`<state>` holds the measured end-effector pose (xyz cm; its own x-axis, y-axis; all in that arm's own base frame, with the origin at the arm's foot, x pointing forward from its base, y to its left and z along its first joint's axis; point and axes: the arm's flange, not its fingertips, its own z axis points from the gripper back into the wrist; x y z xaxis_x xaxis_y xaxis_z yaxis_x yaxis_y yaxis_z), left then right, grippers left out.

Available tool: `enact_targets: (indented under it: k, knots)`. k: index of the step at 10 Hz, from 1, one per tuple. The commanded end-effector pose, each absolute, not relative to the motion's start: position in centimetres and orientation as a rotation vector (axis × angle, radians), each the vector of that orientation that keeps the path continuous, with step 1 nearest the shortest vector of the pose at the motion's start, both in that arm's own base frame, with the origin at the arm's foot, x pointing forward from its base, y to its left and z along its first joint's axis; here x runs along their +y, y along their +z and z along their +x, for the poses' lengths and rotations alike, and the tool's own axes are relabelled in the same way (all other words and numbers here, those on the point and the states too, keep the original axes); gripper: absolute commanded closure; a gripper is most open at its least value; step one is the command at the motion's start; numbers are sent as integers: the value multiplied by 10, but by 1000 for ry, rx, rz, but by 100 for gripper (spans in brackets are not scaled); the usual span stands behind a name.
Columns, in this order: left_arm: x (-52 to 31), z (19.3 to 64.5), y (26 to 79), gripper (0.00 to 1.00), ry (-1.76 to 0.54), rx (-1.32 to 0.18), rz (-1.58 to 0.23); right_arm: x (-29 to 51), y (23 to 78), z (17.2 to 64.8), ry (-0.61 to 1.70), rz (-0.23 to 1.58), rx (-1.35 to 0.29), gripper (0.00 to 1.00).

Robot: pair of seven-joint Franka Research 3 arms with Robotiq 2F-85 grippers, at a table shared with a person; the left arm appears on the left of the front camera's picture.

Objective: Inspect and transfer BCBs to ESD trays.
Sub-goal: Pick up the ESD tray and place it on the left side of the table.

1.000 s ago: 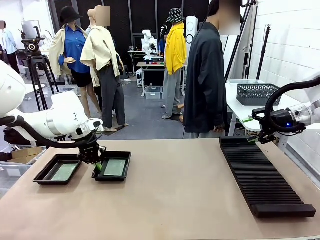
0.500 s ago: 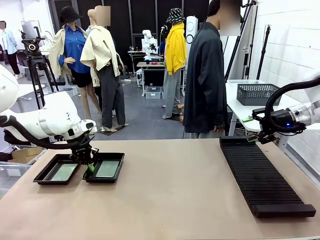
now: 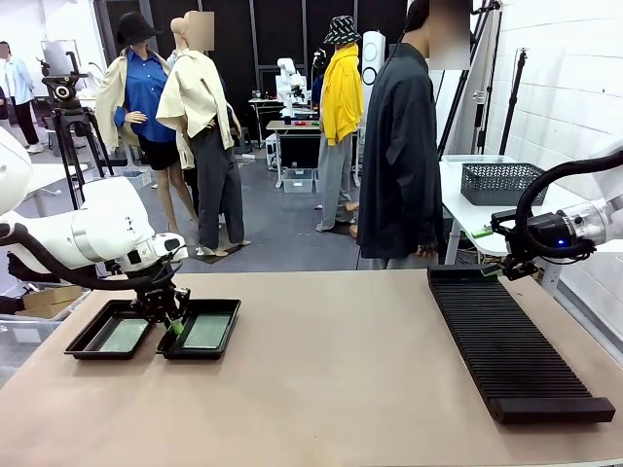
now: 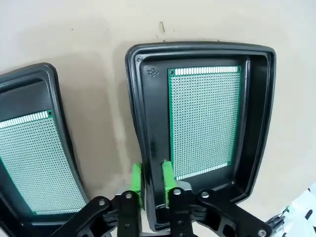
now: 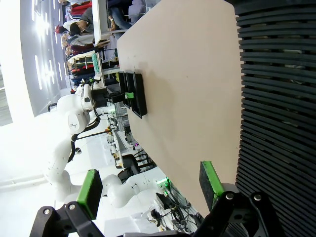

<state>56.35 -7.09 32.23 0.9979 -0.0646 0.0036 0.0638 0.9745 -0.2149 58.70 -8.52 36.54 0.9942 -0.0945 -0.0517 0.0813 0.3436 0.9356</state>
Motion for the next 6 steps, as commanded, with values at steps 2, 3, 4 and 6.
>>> enact_targets:
  k: [2, 3, 4, 6]
  knots:
    - [-69, 556, 341, 6, -56, -27, -239, -82, 366, 589, -131, 1209, -8, 0]
    - [-69, 555, 349, 0, -37, -41, -238, -82, 366, 589, -131, 1209, -8, 0]
    - [-69, 555, 355, 0, -27, -51, -238, -82, 366, 589, -131, 1209, -8, 0]
    - [-69, 554, 361, 0, -20, -54, -242, -82, 366, 589, -131, 1209, -8, 0]
